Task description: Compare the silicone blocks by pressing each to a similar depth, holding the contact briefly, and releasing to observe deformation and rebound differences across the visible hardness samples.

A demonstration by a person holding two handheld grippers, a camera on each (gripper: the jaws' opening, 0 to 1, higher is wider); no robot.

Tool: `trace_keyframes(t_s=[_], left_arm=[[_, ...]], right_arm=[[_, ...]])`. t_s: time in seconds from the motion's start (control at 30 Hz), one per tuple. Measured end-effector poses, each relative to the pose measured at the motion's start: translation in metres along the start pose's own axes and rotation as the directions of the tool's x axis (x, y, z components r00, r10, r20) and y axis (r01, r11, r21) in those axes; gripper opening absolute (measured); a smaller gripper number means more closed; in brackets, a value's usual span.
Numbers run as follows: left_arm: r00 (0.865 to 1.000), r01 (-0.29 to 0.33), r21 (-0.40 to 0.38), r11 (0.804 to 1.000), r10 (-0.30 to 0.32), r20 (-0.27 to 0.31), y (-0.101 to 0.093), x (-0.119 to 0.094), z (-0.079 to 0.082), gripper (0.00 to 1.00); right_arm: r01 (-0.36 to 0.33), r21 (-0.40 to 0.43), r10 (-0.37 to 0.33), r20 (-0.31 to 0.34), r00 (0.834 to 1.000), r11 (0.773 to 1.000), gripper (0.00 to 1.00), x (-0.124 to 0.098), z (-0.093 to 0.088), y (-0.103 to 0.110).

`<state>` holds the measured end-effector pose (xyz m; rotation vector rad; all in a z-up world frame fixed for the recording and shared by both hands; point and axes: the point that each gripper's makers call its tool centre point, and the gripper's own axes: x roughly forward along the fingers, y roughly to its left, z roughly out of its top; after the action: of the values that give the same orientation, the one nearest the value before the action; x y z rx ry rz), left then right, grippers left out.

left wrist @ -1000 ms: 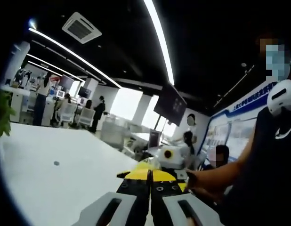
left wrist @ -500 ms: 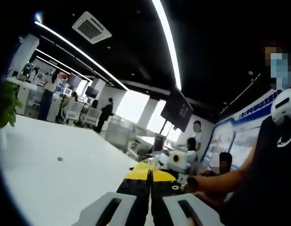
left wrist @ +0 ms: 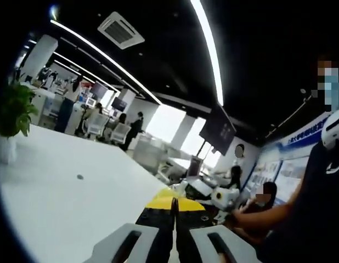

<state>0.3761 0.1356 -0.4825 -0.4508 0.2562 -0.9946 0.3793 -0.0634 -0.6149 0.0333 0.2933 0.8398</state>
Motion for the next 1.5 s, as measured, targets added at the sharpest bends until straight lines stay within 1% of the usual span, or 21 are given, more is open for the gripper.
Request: trace_keyframes(t_s=[0.03,0.07,0.13,0.2,0.3,0.37,0.43,0.57,0.63,0.7,0.77,0.8,0.83,0.9,0.93,1.03,1.07,1.13,1.23,1.3,1.5], left_arm=[[1.0,-0.002,-0.002,1.0,0.002,0.001,0.001,-0.001,0.0,0.0],[1.0,-0.002,-0.004,1.0,0.002,0.003,0.001,-0.001,0.001,0.0],[1.0,-0.009,-0.009,1.0,0.009,0.009,0.004,-0.003,0.002,0.0],[1.0,-0.011,-0.016,1.0,0.011,0.013,0.004,-0.003,0.003,0.0],[1.0,-0.01,-0.013,1.0,0.01,0.014,0.004,-0.004,0.002,0.0],[1.0,-0.011,-0.005,1.0,0.011,0.012,0.004,-0.005,0.002,0.0],[1.0,-0.006,-0.007,1.0,0.006,0.009,0.004,-0.004,0.001,0.0],[1.0,-0.01,-0.016,1.0,0.01,0.013,0.005,-0.003,0.0,0.0],[1.0,-0.011,-0.018,1.0,0.012,0.015,0.005,-0.003,-0.002,0.0],[1.0,-0.018,-0.025,1.0,0.018,0.015,0.008,-0.003,-0.006,0.0],[0.999,-0.038,-0.043,0.998,0.039,0.021,0.014,-0.005,-0.01,0.0],[0.999,-0.04,-0.058,0.998,0.042,0.024,0.017,-0.006,-0.013,0.0],[0.999,-0.042,-0.062,0.997,0.043,0.026,0.018,-0.007,-0.014,0.0],[0.998,-0.048,-0.075,0.996,0.05,0.029,0.022,-0.007,-0.02,0.0],[0.998,-0.049,-0.081,0.995,0.052,0.028,0.023,-0.007,-0.023,0.0],[0.998,-0.059,-0.117,0.991,0.063,0.027,0.028,-0.007,-0.032,0.0],[0.997,-0.063,-0.122,0.991,0.067,0.029,0.029,-0.007,-0.033,0.0],[0.997,-0.066,-0.13,0.989,0.07,0.028,0.03,-0.007,-0.037,0.0],[0.997,-0.074,-0.147,0.986,0.079,0.027,0.035,-0.009,-0.043,0.0],[0.996,-0.08,-0.159,0.984,0.084,0.022,0.037,-0.01,-0.047,0.0],[0.996,-0.093,-0.21,0.973,0.093,-0.013,0.048,-0.014,-0.072,0.0]], right_arm=[[0.033,-0.033,-0.034,-0.019,0.999,0.999,0.97,-0.005,-0.006,-0.006],[0.059,-0.011,-0.059,-0.077,0.995,0.998,0.97,-0.01,-0.019,-0.01],[0.046,-0.006,-0.046,-0.05,0.998,0.999,0.97,-0.014,-0.019,-0.01],[0.071,-0.018,-0.072,-0.054,0.996,0.997,0.97,-0.024,-0.025,-0.013],[0.086,0.023,-0.085,-0.037,0.996,0.996,0.97,-0.031,-0.027,-0.018],[0.096,0.021,-0.095,-0.048,0.994,0.995,0.97,-0.034,-0.031,-0.021],[0.11,0.011,-0.11,-0.023,0.994,0.994,0.97,-0.037,-0.031,-0.021],[0.126,0.015,-0.125,-0.02,0.992,0.992,0.97,-0.037,-0.037,-0.021],[0.112,0.028,-0.11,-0.04,0.993,0.993,0.97,-0.035,-0.041,-0.017],[0.115,0.021,-0.114,-0.06,0.992,0.993,0.97,-0.034,-0.047,-0.018],[0.113,0.054,-0.106,-0.112,0.988,0.992,0.97,-0.034,-0.058,-0.016],[0.126,0.037,-0.121,-0.107,0.987,0.991,0.97,-0.034,-0.057,-0.018],[0.14,0.028,-0.135,-0.129,0.982,0.99,0.97,-0.035,-0.061,-0.02],[0.141,0.032,-0.136,-0.124,0.983,0.99,0.97,-0.035,-0.062,-0.02],[0.161,0.022,-0.157,-0.126,0.98,0.987,0.97,-0.036,-0.062,-0.022],[0.189,0.013,-0.186,-0.125,0.975,0.982,0.97,-0.037,-0.062,-0.024],[0.216,0.024,-0.21,-0.138,0.968,0.976,0.97,-0.039,-0.064,-0.027],[0.198,0.037,-0.192,-0.122,0.974,0.979,0.97,-0.037,-0.062,-0.024],[0.208,0.022,-0.202,-0.149,0.968,0.978,0.97,-0.037,-0.067,-0.026],[0.209,0.02,-0.204,-0.143,0.969,0.978,0.97,-0.037,-0.066,-0.024],[0.196,0.023,-0.191,-0.145,0.971,0.98,0.97,-0.035,-0.067,-0.021]])
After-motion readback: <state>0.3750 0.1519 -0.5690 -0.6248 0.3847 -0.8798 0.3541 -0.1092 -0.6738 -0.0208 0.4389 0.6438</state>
